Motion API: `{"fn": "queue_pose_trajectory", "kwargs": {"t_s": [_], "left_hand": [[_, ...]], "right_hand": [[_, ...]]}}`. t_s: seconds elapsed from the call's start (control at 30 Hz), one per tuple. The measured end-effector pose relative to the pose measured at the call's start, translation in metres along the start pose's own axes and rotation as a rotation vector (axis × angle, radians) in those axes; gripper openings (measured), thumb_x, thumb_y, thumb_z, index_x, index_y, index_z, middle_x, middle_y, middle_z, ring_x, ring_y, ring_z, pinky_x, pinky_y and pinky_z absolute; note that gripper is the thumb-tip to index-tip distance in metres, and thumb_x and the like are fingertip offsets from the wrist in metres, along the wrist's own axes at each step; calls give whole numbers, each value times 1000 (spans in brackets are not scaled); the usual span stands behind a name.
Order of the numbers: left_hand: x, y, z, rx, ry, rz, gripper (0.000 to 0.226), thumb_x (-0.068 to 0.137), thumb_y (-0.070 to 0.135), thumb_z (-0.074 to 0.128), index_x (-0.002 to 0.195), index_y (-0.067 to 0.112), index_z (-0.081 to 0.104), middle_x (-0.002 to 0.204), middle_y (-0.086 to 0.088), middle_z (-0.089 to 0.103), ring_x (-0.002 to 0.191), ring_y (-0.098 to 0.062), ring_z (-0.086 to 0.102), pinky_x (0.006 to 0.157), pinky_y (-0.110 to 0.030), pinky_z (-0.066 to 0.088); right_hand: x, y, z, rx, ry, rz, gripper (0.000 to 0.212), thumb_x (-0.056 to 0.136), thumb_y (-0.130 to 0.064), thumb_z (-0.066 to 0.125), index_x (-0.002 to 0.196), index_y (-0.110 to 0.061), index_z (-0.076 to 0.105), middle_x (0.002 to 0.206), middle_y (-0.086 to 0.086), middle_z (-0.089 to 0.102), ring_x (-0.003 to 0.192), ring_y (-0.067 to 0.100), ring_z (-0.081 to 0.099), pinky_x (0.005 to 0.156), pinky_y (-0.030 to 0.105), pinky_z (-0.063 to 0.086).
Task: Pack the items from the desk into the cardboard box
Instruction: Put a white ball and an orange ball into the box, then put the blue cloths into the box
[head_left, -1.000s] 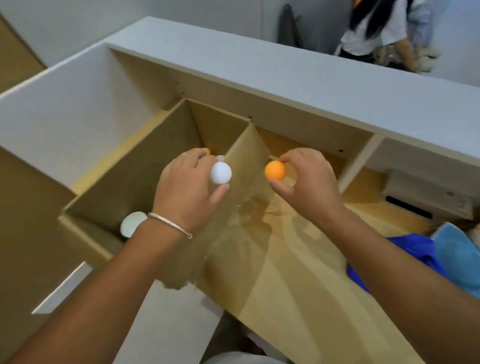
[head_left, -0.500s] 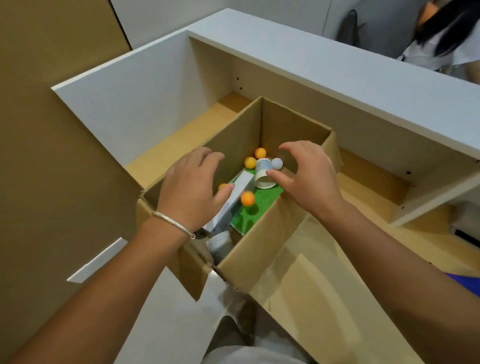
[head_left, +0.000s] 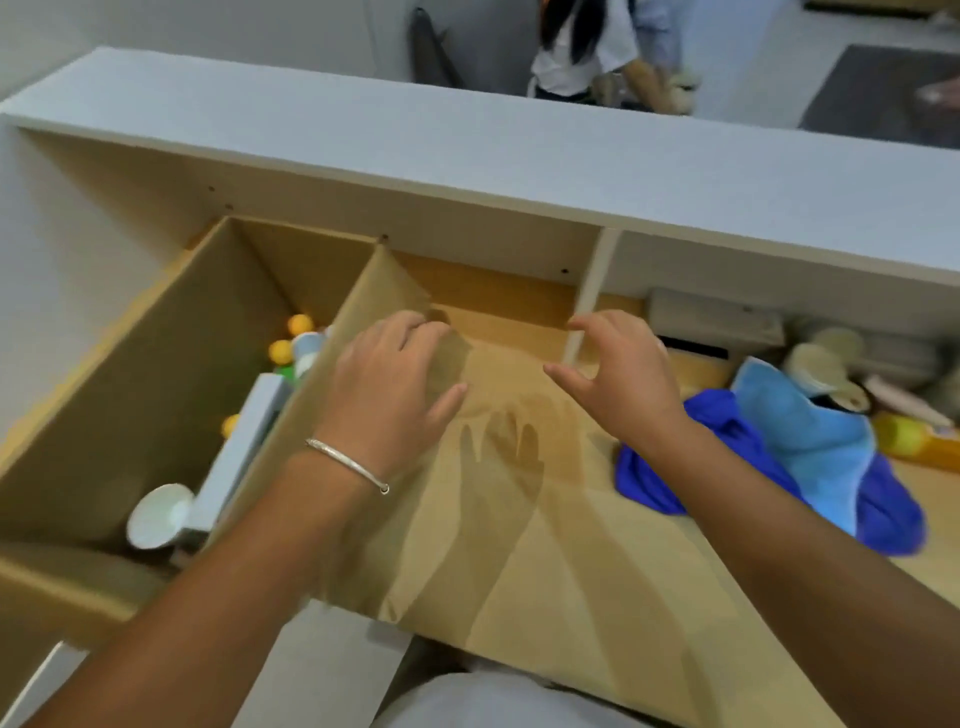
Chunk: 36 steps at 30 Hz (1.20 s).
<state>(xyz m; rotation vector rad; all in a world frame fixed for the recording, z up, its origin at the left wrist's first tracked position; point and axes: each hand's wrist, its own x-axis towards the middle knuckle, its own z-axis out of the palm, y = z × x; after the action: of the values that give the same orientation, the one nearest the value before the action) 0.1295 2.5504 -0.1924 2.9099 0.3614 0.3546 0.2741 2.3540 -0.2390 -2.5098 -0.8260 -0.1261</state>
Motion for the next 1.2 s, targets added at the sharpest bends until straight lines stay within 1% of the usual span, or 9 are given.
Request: {"fn": "queue_pose_trajectory", "kwargs": {"t_s": [0.27, 0.47, 0.6, 0.73, 0.83, 0.93, 1.0, 1.1, 1.2], "left_hand": [[23, 125, 83, -70, -202, 209, 54, 82, 46, 63, 128, 19, 53, 127, -4, 53, 115, -24, 51, 94, -38, 42], [35, 201, 152, -90, -334, 323, 60, 83, 47, 60, 135, 21, 46, 132, -2, 49, 117, -22, 49, 96, -36, 42], [42, 235, 194, -76, -409, 332, 72, 82, 51, 60, 143, 23, 35, 146, -4, 38, 129, -23, 41, 104, -38, 36], [45, 259, 228, -39, -497, 291, 87, 78, 59, 61, 149, 27, 22, 154, -5, 25, 138, -26, 29, 109, -45, 31], [44, 267, 247, -25, -578, 260, 92, 74, 60, 63, 149, 29, 20, 155, -6, 19, 140, -27, 24, 109, -50, 30], [42, 268, 259, -39, -615, 238, 78, 76, 55, 65, 143, 30, 35, 153, -5, 24, 136, -29, 28, 106, -50, 34], [42, 266, 263, -65, -578, 242, 57, 80, 48, 64, 132, 27, 50, 146, -3, 35, 126, -28, 40, 97, -44, 42], [44, 261, 262, -140, -532, 228, 32, 86, 32, 62, 115, 20, 62, 134, -2, 47, 108, -26, 53, 75, -36, 48], [47, 253, 252, -211, -525, 199, 26, 86, 20, 60, 112, 18, 63, 125, 1, 50, 97, -24, 58, 71, -37, 50]], "right_hand": [[-76, 145, -50, -37, 19, 281, 50, 78, -43, 72, 119, -17, 61, 116, 5, 62, 112, 26, 53, 94, 40, 42], [-124, 226, -71, -87, -10, 422, 57, 77, -43, 75, 124, -17, 58, 121, 5, 60, 113, 25, 53, 94, 41, 44], [-141, 263, -77, -125, -55, 434, 60, 76, -39, 76, 127, -14, 58, 121, 8, 60, 113, 27, 53, 95, 41, 42], [-145, 285, -77, -132, -115, 427, 66, 77, -40, 75, 135, -17, 52, 133, 7, 53, 124, 24, 45, 103, 39, 37], [-142, 294, -71, -142, -165, 401, 69, 78, -42, 73, 138, -18, 48, 140, 7, 47, 131, 24, 39, 107, 41, 33], [-140, 298, -65, -141, -182, 381, 70, 78, -42, 73, 138, -17, 48, 141, 9, 43, 134, 25, 34, 109, 40, 30], [-137, 299, -61, -146, -174, 370, 64, 77, -39, 74, 134, -18, 53, 136, 10, 45, 131, 27, 35, 107, 40, 31], [-133, 302, -57, -162, -155, 370, 41, 79, -30, 73, 117, -18, 65, 133, 13, 47, 133, 32, 33, 106, 47, 34], [-129, 304, -54, -160, -162, 385, 21, 83, -24, 71, 102, -16, 72, 136, 14, 49, 137, 33, 30, 106, 49, 33]]}}
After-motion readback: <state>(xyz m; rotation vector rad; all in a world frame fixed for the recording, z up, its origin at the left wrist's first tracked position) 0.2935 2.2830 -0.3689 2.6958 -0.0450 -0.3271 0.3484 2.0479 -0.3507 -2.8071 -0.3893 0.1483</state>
